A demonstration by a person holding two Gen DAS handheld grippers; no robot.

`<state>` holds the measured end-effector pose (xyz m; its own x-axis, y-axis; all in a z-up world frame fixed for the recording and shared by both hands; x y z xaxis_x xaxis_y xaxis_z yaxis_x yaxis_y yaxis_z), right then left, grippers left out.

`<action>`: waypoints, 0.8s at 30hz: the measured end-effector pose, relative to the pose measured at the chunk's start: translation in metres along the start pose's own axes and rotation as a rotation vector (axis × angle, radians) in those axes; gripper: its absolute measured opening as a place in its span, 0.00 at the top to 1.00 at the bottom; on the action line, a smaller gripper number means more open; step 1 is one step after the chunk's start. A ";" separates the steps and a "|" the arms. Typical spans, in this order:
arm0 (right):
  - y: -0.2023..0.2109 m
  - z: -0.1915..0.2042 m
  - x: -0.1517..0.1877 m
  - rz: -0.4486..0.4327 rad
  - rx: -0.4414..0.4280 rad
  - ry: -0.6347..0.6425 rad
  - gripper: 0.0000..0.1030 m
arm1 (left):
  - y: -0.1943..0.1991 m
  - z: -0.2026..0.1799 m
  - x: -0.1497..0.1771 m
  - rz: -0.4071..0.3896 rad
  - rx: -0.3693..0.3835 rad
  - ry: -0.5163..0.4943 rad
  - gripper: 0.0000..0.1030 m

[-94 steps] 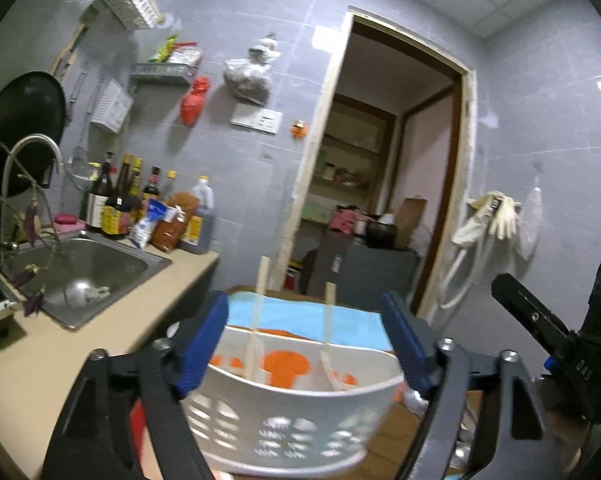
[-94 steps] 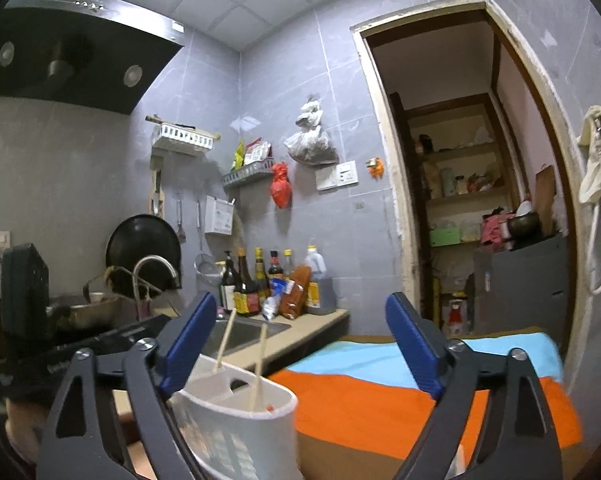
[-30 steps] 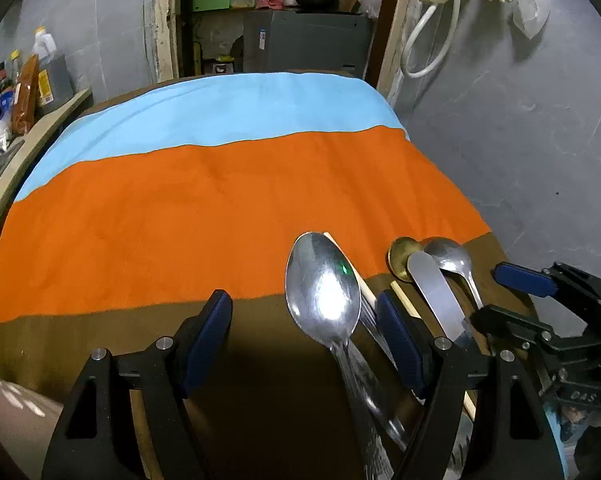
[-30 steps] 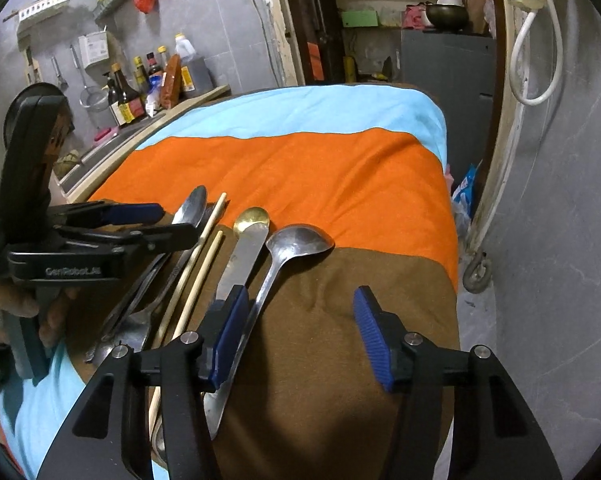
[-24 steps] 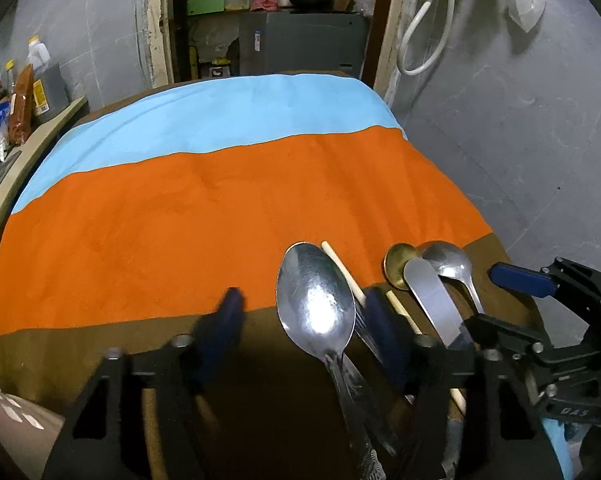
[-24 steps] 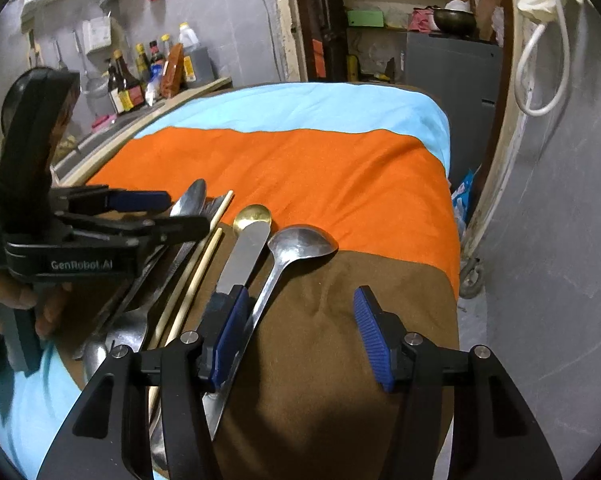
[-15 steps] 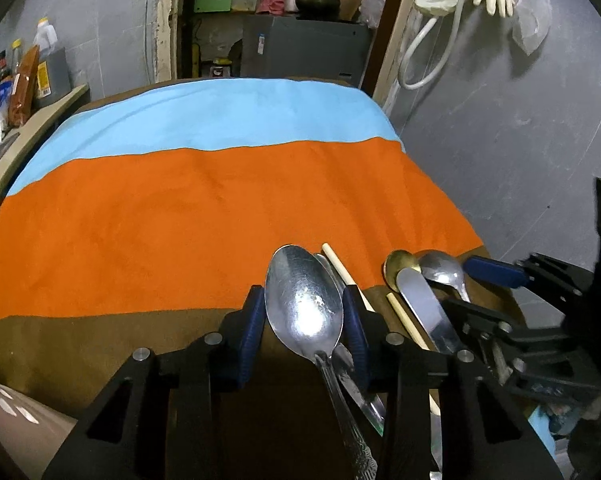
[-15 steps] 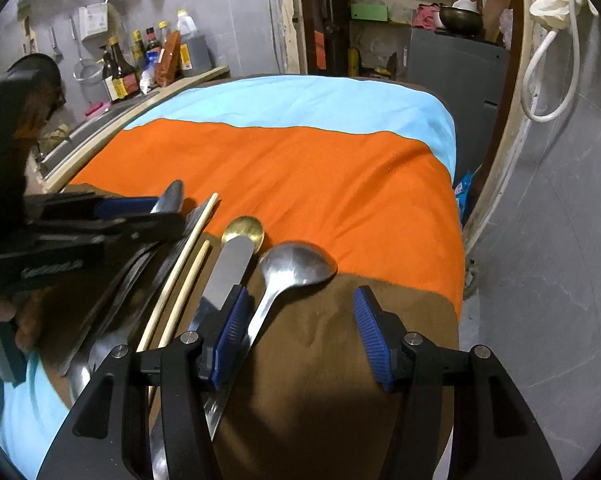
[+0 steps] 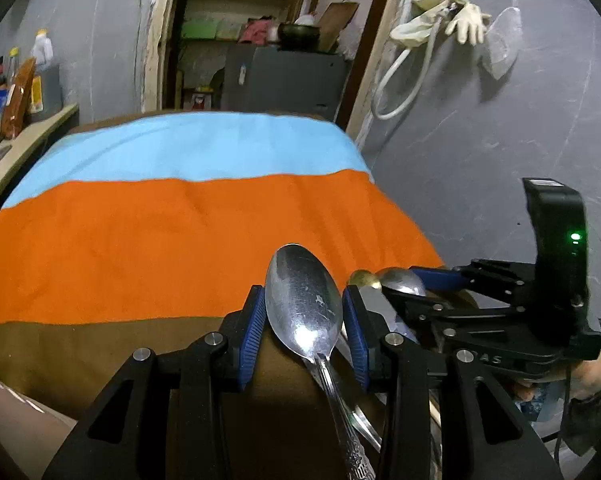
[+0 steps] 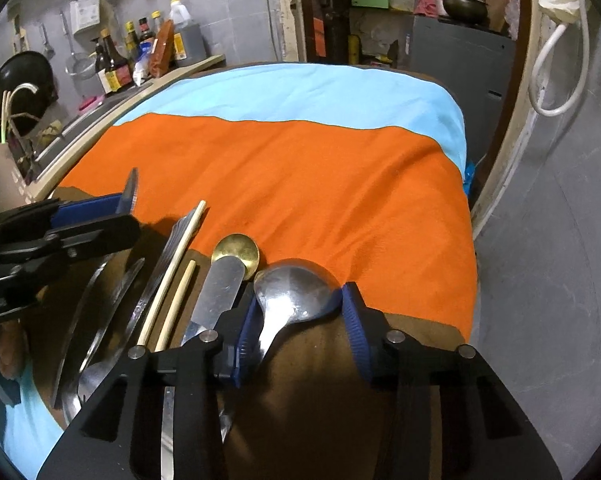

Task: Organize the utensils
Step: 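Lift the spoon with the left gripper and carry it toward the caddy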

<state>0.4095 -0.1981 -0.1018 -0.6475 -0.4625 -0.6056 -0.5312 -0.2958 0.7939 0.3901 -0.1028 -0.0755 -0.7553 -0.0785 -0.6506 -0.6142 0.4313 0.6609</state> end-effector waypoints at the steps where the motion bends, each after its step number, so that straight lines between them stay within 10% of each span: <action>1: 0.001 0.001 0.000 -0.007 -0.001 -0.008 0.69 | 0.003 -0.002 -0.001 -0.010 0.005 -0.008 0.67; 4: 0.014 0.001 0.000 -0.067 0.011 -0.042 0.96 | 0.010 -0.008 -0.002 -0.041 0.020 -0.035 0.67; 24: 0.085 0.008 -0.005 -0.387 0.033 -0.139 0.98 | 0.061 -0.026 -0.008 -0.228 0.101 -0.081 0.68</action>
<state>0.3635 -0.2146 -0.0317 -0.4633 -0.2044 -0.8623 -0.7658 -0.3973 0.5056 0.3520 -0.0995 -0.0201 -0.5763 -0.1137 -0.8093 -0.7376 0.4987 0.4552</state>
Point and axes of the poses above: each gripper's, at about its wrist camera, not at the fingertips, and y roughly against the way its jaws point, z to its left, x to its underside, the point moved 9 cm from there along -y, roughly the way its jaws point, and after that the axes turned 13 degrees about y, right-handed, at the moved point
